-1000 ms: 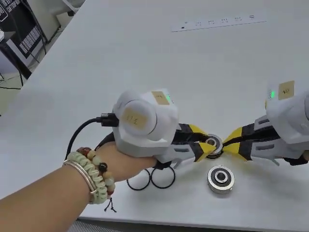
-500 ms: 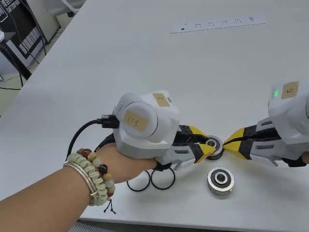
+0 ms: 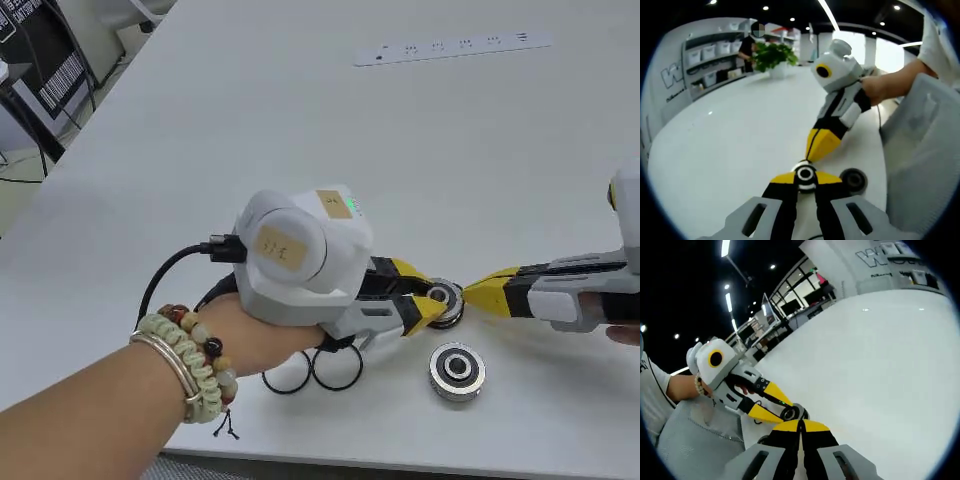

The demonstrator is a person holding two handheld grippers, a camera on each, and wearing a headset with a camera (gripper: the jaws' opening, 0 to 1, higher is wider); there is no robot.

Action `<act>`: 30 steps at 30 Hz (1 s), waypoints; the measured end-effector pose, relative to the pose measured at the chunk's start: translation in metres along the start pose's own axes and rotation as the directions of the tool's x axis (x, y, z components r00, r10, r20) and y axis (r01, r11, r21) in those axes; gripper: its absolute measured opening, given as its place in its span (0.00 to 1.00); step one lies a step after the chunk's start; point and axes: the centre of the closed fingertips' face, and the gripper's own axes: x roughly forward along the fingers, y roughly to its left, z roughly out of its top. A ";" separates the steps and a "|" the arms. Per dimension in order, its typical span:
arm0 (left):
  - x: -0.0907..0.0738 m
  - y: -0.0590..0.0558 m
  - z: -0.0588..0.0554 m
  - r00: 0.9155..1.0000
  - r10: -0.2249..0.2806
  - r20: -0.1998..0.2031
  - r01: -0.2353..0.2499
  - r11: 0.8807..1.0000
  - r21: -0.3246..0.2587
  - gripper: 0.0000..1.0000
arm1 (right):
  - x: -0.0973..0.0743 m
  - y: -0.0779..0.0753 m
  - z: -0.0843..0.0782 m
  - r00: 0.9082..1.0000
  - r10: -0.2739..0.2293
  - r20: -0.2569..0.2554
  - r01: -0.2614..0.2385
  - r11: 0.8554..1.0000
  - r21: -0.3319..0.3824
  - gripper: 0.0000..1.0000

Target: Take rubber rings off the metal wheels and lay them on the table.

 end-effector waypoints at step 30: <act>0.000 0.000 -0.001 1.000 0.005 0.001 -0.005 1.000 0.017 0.13 | 0.004 0.017 0.003 1.000 0.020 -0.015 -0.021 0.999 -0.051 0.00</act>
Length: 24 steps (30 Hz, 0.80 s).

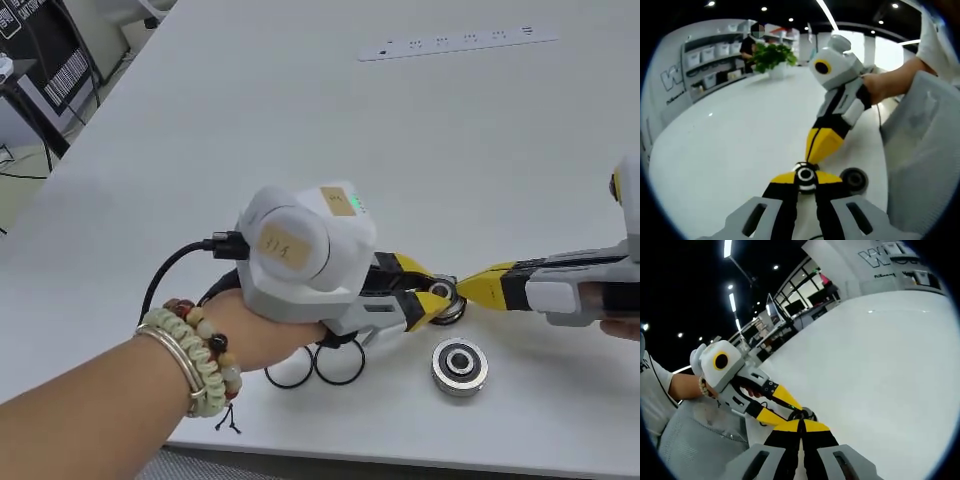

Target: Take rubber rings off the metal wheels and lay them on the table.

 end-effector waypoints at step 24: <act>0.002 0.000 0.002 1.000 0.004 0.021 -0.003 1.000 -0.027 0.14 | 0.002 0.005 0.002 1.000 0.022 0.002 -0.022 0.999 -0.050 0.00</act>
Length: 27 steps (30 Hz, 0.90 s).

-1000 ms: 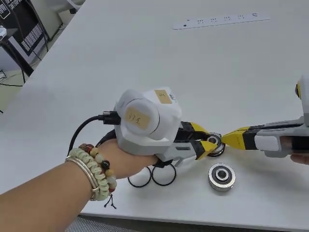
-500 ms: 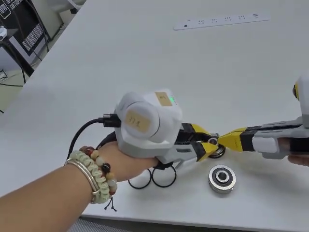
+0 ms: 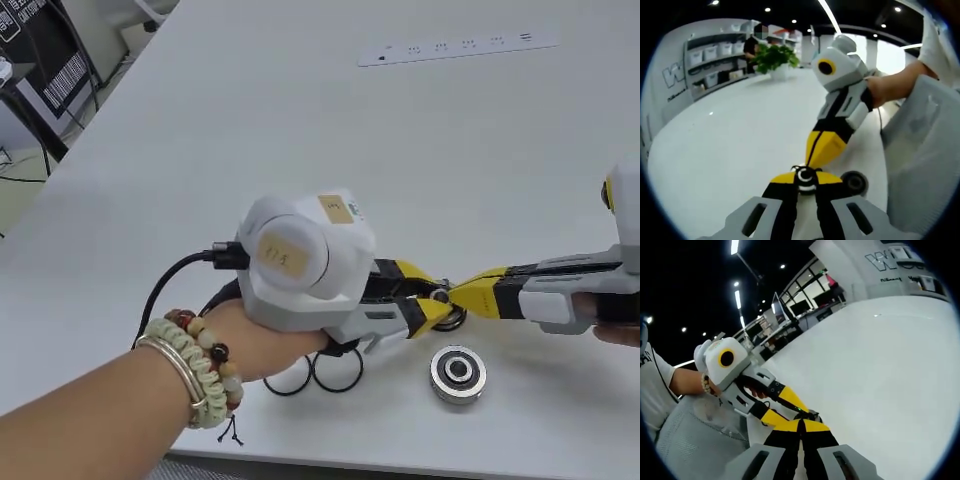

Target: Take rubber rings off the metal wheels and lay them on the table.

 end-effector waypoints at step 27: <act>0.001 -0.006 0.003 0.999 -0.043 0.021 0.044 0.997 -0.063 0.22 | -0.006 -0.010 0.001 0.998 -0.033 0.053 0.030 0.998 0.054 0.00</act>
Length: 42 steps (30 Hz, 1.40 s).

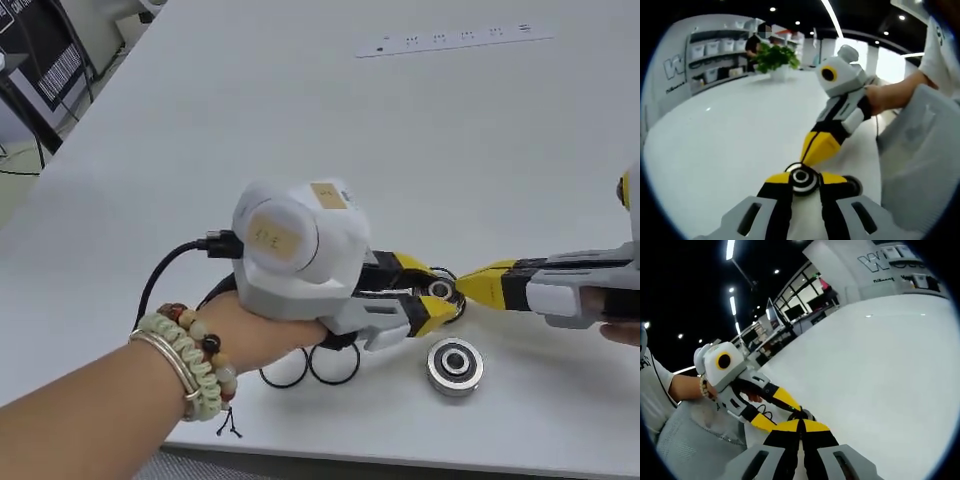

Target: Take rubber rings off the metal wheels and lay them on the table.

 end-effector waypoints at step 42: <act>-0.151 -0.015 0.060 0.985 0.150 0.089 -0.164 0.968 0.189 0.66 | -0.068 0.044 0.026 0.999 -0.037 0.037 0.042 0.990 -0.137 0.00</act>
